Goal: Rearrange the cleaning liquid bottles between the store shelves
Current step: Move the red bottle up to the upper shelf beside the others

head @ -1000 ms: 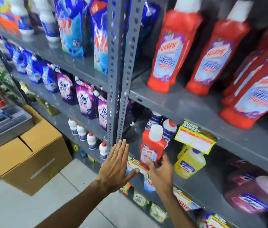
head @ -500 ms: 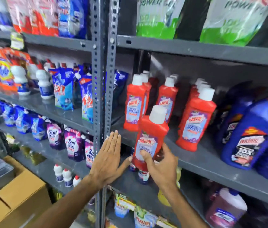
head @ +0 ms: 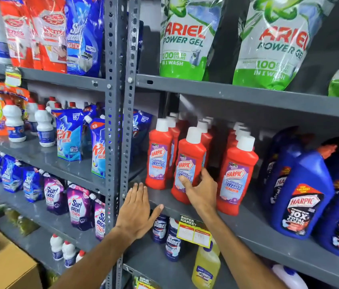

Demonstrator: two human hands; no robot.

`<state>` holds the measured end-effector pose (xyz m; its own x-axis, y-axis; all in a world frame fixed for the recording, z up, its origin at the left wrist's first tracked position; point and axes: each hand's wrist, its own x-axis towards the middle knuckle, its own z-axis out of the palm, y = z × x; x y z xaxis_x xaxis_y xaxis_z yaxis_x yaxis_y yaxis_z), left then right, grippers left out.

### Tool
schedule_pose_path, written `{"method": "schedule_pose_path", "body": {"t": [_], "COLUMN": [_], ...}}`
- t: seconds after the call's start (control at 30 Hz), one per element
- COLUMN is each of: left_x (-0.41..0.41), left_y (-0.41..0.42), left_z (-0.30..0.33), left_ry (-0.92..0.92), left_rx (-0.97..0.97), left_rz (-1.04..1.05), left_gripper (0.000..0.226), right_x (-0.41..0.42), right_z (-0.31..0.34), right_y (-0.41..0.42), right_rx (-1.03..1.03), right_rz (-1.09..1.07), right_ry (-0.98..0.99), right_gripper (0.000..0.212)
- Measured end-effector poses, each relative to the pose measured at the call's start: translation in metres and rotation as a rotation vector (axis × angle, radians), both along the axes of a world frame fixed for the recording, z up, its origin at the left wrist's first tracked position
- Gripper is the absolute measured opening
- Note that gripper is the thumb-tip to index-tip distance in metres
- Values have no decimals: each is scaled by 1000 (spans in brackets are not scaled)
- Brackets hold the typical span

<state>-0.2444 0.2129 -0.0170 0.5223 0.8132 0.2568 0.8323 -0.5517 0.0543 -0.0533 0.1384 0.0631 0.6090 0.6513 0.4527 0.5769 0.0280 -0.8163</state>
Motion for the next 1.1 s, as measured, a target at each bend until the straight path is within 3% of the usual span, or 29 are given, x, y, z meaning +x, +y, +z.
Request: {"method": "schedule_pose_path", "body": {"t": [0.37, 0.6, 1.1], "left_x": [1, 2, 3], "left_y": [5, 3, 4], "left_z": [-4, -4, -3], "left_ry": [-21, -11, 11], "left_rx": [68, 60, 21], "left_rz": [18, 29, 35], "left_gripper": [112, 107, 108], "right_x": [18, 24, 23], "right_z": [-7, -30, -30], "right_y": [15, 3, 8], "right_rx": [-39, -183, -196], "right_rz": [38, 121, 126], "right_ry": [-5, -12, 46], "right_gripper": [68, 74, 74]}}
